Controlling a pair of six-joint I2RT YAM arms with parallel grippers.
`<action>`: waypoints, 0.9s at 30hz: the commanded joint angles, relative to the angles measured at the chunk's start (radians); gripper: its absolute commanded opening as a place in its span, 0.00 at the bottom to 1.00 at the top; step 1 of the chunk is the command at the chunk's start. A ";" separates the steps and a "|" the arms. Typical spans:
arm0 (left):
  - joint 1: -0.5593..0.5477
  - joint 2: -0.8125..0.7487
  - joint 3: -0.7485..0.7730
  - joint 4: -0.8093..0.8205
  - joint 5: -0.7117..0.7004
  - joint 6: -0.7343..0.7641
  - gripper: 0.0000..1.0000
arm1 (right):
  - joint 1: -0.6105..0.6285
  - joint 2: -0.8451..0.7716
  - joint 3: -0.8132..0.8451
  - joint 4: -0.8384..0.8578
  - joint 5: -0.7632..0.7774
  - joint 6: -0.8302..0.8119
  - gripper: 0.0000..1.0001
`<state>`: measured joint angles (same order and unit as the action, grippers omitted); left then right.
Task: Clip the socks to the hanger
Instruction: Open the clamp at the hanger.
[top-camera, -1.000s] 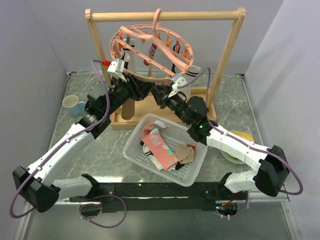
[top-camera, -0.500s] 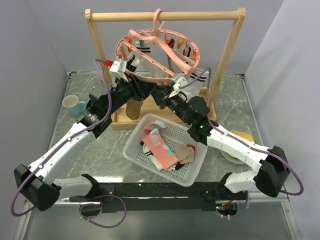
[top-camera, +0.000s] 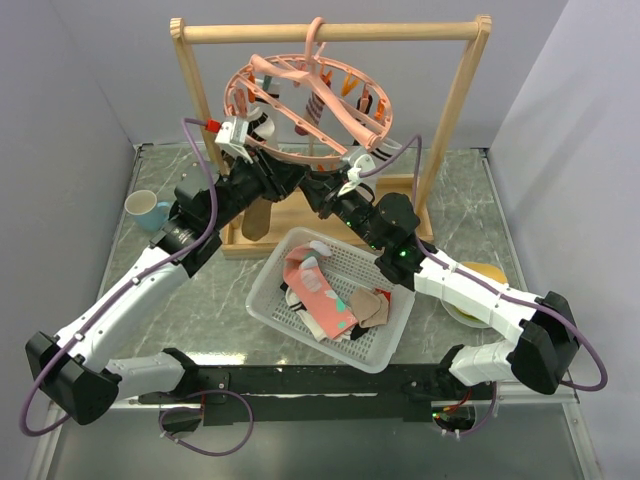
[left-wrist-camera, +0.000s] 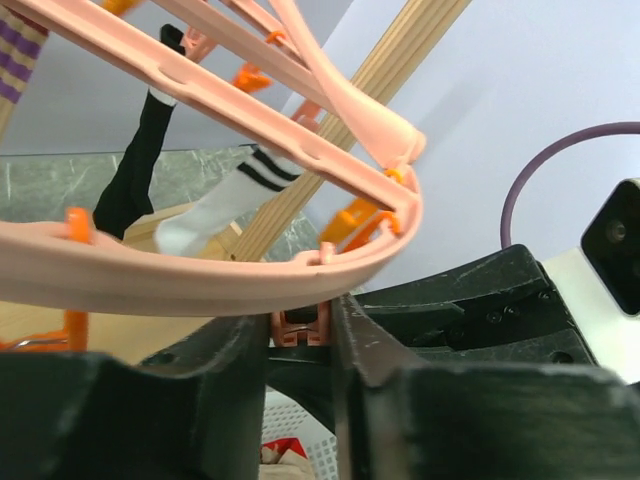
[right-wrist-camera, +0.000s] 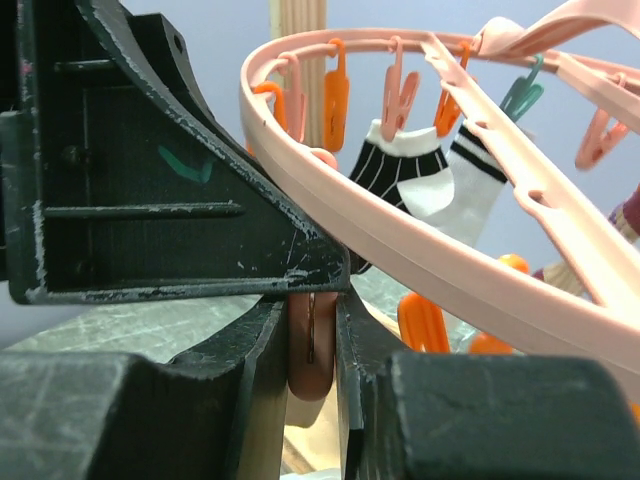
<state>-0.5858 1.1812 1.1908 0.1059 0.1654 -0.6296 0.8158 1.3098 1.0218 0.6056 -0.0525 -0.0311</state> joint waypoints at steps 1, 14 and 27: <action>0.038 -0.022 0.027 0.066 -0.084 -0.030 0.17 | 0.017 -0.027 0.008 0.043 -0.046 0.007 0.00; 0.057 -0.048 0.000 0.057 -0.079 0.005 0.01 | 0.019 -0.199 -0.071 -0.099 -0.027 -0.038 0.61; 0.060 -0.089 -0.060 0.087 -0.029 0.091 0.01 | 0.020 -0.388 -0.161 -0.733 0.092 0.319 1.00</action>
<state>-0.5407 1.1305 1.1423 0.1154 0.1604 -0.5797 0.8333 0.9390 0.9333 0.0620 -0.0353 0.0505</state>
